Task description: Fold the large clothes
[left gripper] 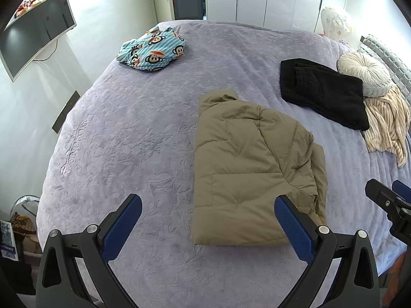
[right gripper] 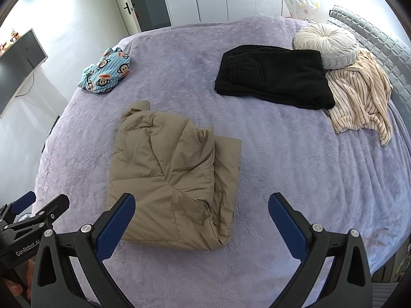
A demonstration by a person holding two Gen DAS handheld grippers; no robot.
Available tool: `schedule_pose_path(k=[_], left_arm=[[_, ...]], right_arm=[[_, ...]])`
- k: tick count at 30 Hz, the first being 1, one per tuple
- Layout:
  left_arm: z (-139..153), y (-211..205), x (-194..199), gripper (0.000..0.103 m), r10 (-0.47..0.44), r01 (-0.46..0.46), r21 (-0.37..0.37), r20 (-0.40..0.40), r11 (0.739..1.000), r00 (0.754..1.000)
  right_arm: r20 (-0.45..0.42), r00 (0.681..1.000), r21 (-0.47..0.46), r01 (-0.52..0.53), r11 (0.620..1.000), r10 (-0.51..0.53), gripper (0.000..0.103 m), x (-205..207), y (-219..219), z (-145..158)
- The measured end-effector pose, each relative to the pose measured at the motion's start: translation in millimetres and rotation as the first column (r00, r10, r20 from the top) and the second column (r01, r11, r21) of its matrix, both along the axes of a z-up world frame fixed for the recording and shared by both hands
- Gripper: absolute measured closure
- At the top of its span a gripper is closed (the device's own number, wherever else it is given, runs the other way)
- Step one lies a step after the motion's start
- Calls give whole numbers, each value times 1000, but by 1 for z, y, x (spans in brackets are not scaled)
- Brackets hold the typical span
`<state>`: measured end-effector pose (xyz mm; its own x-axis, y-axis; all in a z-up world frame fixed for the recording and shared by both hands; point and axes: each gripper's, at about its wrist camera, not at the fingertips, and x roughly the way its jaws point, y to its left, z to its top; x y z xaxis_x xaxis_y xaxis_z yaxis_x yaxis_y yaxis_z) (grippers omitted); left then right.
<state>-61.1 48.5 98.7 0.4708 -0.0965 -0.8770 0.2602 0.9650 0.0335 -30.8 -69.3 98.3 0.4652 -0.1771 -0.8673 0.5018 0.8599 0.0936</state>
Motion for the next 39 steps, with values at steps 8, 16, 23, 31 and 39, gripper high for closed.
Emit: schedule_pose_path(k=[8,16,23,31,39], left_arm=[[0,0,0,0,-1,1,0,0,1000,1000],[0,-1,-1,0,1,-1,0,0,1000,1000],[0,-1,-1,0,2,-2,2,0,1000,1000],[-4,2,5,0,-12,12,8,-12,1000,1000],[-4,2,5,0,-15,15,10,-9,1000,1000]], right_arm=[[0,1000,1,-1,1000,1,0,0,0,0],[1,1000,0,-1,1000,1,0,0,-1,0],[1,1000,1,-1,1000,1,0,0,-1,0],[1,1000,1,-1,1000,1,0,-1,0,0],[1,1000,1,3,1000,-3,0,-1,1,0]])
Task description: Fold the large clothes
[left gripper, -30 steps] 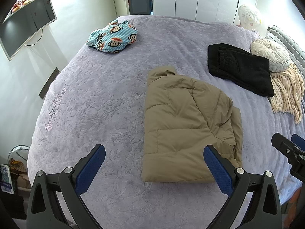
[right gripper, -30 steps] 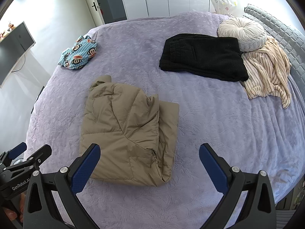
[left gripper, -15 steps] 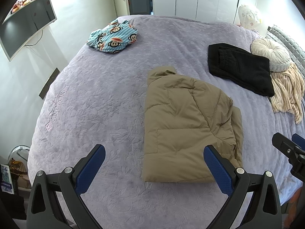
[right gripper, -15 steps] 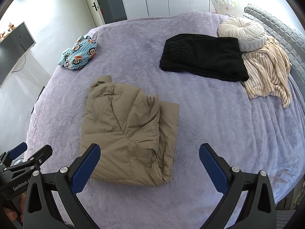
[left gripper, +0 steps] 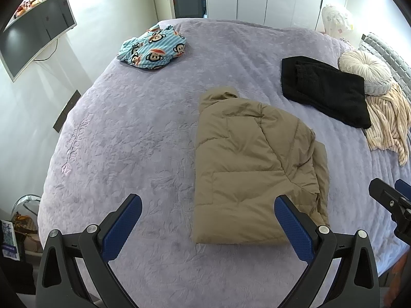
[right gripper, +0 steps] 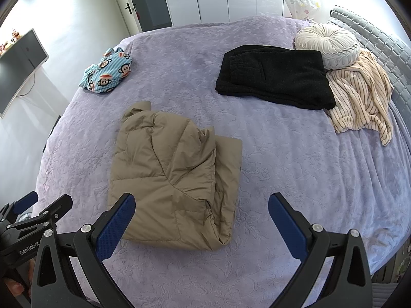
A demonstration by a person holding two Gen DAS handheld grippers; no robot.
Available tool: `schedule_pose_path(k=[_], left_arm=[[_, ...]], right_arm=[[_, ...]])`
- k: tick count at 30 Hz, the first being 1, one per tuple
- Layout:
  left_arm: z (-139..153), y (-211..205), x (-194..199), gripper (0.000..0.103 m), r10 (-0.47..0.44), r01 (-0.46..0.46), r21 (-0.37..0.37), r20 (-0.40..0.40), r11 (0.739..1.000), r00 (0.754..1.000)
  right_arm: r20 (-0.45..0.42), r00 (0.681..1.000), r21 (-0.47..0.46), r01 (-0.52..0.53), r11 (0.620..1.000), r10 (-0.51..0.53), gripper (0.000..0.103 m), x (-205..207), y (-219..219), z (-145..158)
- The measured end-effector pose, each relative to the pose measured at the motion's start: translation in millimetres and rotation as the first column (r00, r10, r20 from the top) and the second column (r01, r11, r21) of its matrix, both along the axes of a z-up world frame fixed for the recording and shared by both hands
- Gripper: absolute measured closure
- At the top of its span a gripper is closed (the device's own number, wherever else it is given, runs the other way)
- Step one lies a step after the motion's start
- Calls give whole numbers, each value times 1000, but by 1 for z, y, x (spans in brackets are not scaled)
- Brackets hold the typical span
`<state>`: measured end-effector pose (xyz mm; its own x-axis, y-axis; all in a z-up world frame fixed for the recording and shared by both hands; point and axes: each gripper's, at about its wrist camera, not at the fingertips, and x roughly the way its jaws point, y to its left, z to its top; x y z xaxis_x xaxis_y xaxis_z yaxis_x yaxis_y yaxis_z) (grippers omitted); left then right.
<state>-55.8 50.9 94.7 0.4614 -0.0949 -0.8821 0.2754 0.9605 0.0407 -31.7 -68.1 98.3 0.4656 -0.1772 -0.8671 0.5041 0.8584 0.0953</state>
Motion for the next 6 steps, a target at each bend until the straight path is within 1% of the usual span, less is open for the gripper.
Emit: schedule_pose_path(k=[6], left_arm=[[1,-1,-1,0,-23,23,-2,5,1000,1000]], right_arm=[[0,1000,1,1,1000,-1,0,0,1,0]])
